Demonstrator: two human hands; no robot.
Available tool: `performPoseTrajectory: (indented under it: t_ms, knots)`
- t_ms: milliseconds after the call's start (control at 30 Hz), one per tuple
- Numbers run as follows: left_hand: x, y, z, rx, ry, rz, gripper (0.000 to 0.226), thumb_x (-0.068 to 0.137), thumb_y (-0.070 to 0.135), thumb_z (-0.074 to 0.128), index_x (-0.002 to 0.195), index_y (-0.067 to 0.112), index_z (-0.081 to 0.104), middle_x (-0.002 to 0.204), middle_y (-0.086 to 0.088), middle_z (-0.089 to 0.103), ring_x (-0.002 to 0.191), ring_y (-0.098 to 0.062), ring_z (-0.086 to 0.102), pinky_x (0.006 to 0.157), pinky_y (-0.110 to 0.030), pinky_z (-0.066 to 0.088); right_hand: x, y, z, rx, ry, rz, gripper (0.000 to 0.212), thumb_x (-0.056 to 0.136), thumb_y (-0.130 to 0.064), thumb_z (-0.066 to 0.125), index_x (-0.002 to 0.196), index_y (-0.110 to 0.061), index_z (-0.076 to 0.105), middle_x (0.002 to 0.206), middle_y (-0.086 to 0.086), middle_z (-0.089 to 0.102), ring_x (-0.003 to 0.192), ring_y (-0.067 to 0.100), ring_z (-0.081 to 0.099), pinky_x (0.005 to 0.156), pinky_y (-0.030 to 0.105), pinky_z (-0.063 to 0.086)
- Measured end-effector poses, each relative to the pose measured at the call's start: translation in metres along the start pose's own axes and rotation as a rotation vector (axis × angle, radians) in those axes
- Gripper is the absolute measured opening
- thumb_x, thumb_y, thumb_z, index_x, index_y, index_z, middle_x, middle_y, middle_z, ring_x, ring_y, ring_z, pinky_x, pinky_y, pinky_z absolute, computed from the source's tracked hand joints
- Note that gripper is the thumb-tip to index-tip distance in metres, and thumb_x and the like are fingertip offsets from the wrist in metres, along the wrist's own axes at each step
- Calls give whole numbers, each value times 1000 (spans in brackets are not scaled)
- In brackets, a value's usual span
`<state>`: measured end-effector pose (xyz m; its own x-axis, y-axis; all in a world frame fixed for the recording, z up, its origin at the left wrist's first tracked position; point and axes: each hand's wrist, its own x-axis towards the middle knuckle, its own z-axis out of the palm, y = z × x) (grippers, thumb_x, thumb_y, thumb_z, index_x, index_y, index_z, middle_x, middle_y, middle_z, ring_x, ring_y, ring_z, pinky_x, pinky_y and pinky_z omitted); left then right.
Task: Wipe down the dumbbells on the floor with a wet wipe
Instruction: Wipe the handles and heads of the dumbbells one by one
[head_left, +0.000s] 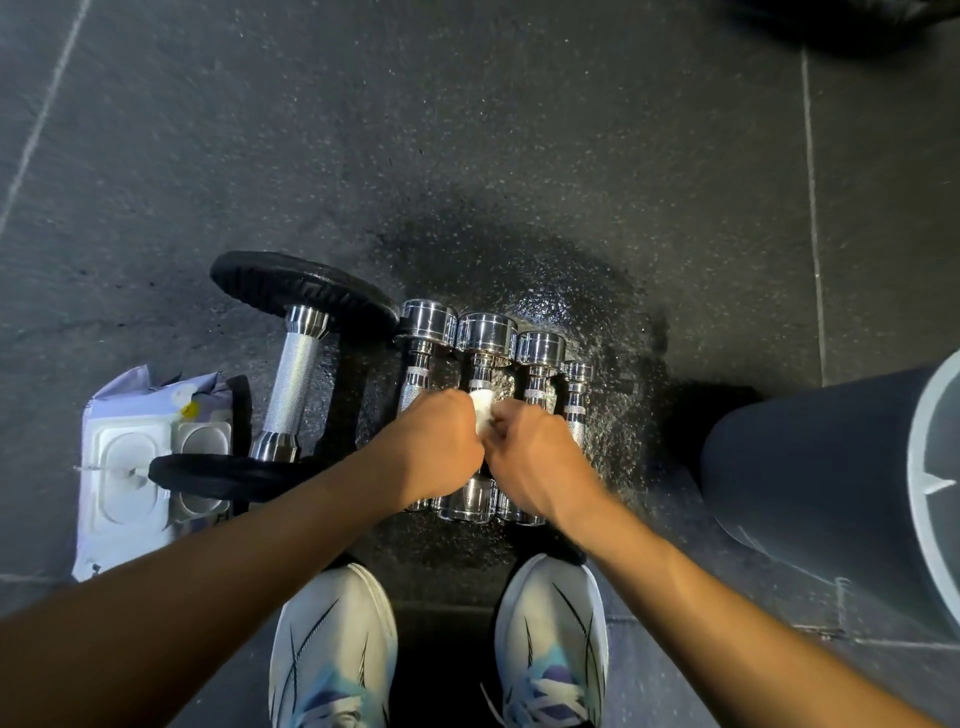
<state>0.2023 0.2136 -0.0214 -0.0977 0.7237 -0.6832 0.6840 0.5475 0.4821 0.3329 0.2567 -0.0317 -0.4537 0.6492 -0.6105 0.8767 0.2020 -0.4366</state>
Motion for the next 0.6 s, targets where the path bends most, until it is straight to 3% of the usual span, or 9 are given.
performPoseTrajectory:
  t_ms: [100, 267, 400, 533, 600]
  knots:
    - [3, 3, -2, -85, 19, -20, 12, 96, 6, 47, 104, 6, 56, 90, -4, 58, 69, -14, 54, 49, -22, 36, 3, -4, -3, 96, -51, 52, 20, 107, -24, 48, 111, -9, 61, 93, 5, 72, 71, 14, 70, 56, 23, 57]
    - [10, 6, -5, -375, 55, -20, 37, 94, 2, 47, 127, 14, 60, 97, -8, 66, 68, -15, 55, 48, -22, 36, 20, -10, -9, 476, 3, 157, 19, 102, -10, 53, 117, -11, 65, 95, 8, 74, 59, 12, 56, 49, 28, 44]
    - [4, 4, -5, -280, 11, -12, 29, 94, 4, 52, 121, 11, 61, 97, -6, 67, 75, -17, 61, 52, -24, 40, 13, -10, -6, 319, -47, 139, 18, 105, -15, 51, 120, -9, 60, 95, 6, 72, 60, 11, 58, 46, 21, 44]
    - [-6, 4, -10, -137, -125, -52, 11, 94, 3, 48, 96, 8, 57, 83, -3, 56, 65, -13, 52, 45, -19, 36, -6, -12, -11, 116, -151, 92, 22, 104, -13, 45, 117, -4, 60, 104, 14, 68, 90, 31, 68, 70, 32, 52]
    - [-8, 7, -14, -120, -175, -68, 14, 93, 1, 46, 98, 5, 59, 80, -4, 55, 65, -14, 51, 47, -20, 37, -13, -17, -15, 59, -200, 85, 25, 104, -16, 44, 116, -5, 62, 104, 14, 65, 88, 28, 65, 69, 27, 48]
